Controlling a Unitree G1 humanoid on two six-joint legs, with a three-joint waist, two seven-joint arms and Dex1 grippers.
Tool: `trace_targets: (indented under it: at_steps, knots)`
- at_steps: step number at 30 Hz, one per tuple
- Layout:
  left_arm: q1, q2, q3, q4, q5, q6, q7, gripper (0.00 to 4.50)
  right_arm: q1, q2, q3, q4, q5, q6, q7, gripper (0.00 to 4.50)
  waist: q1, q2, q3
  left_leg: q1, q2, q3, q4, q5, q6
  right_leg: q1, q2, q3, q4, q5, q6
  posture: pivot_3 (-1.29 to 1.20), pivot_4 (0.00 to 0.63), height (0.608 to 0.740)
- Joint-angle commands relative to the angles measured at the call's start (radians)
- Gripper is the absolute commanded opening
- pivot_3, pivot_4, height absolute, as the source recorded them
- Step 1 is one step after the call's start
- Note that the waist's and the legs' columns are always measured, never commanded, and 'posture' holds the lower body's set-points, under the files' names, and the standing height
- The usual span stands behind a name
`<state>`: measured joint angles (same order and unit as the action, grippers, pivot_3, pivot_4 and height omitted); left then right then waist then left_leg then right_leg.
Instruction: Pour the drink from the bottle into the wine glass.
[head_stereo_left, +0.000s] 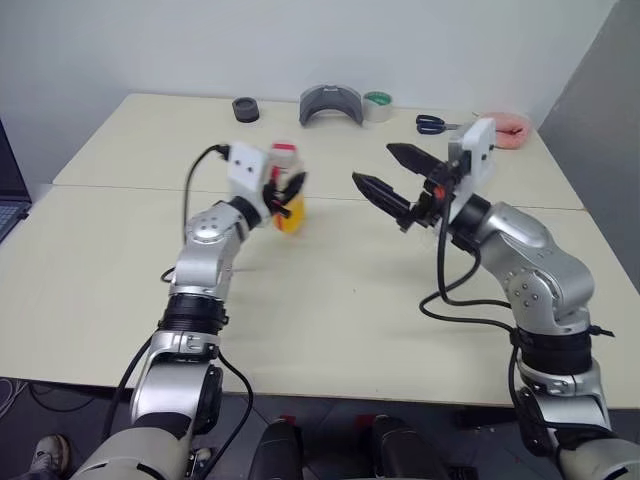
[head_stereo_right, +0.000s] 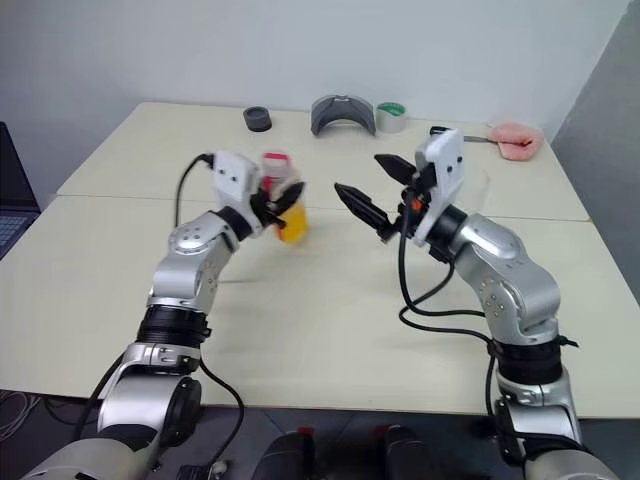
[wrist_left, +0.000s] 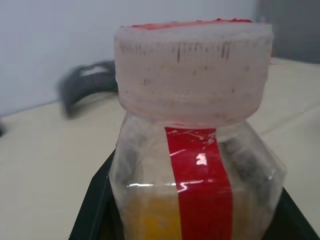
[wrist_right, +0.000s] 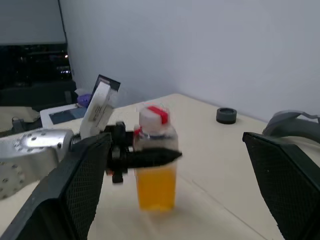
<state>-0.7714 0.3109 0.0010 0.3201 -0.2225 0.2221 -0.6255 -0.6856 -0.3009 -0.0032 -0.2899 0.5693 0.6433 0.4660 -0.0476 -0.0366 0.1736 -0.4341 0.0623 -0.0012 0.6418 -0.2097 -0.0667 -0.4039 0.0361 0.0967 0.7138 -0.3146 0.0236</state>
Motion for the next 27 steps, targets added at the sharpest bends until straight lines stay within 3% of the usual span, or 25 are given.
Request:
trace_targets:
  at_steps: [1,6,21,24,27]
  knots:
    - [-0.012,-0.018,-0.039,-0.153,-0.078,0.068,-0.093,1.74,-0.024,0.038,0.008,-0.013,-0.006,0.015,-0.051,4.5,0.0,0.0,0.0,0.0,0.0,0.0,0.0,0.0,0.0,0.0,0.0,0.0,0.0,0.0,0.0,0.0,0.15,0.74]
    - [-0.001,-0.032,-0.078,-0.249,-0.132,0.147,-0.165,1.74,-0.028,0.076,0.013,-0.026,-0.013,0.028,-0.098,4.5,-0.006,0.001,0.0,0.0,0.0,0.0,0.0,0.0,0.0,-0.001,0.0,0.001,0.0,0.0,0.0,0.0,0.15,0.74]
    - [0.019,-0.032,-0.096,-0.267,-0.122,0.167,-0.195,1.74,-0.006,0.066,0.007,-0.088,0.025,0.089,-0.105,4.5,-0.006,0.001,0.001,0.0,0.0,0.0,0.0,0.0,0.0,-0.001,0.0,0.001,0.0,0.0,0.0,0.0,0.15,0.74]
    - [0.023,-0.033,-0.096,-0.271,-0.122,0.169,-0.194,1.74,0.0,0.058,0.013,-0.09,0.022,0.093,-0.091,3.9,-0.006,0.001,0.001,0.0,0.0,0.0,0.0,0.0,0.0,-0.001,0.0,0.001,0.0,0.0,0.0,0.0,0.15,0.74]
    - [0.023,-0.03,-0.094,-0.272,-0.122,0.17,-0.195,1.74,-0.003,0.048,0.013,-0.081,0.016,0.093,-0.077,2.87,-0.006,0.001,0.001,0.0,0.0,0.0,0.0,0.0,0.0,-0.001,0.0,0.001,0.0,0.0,0.0,0.0,0.15,0.74]
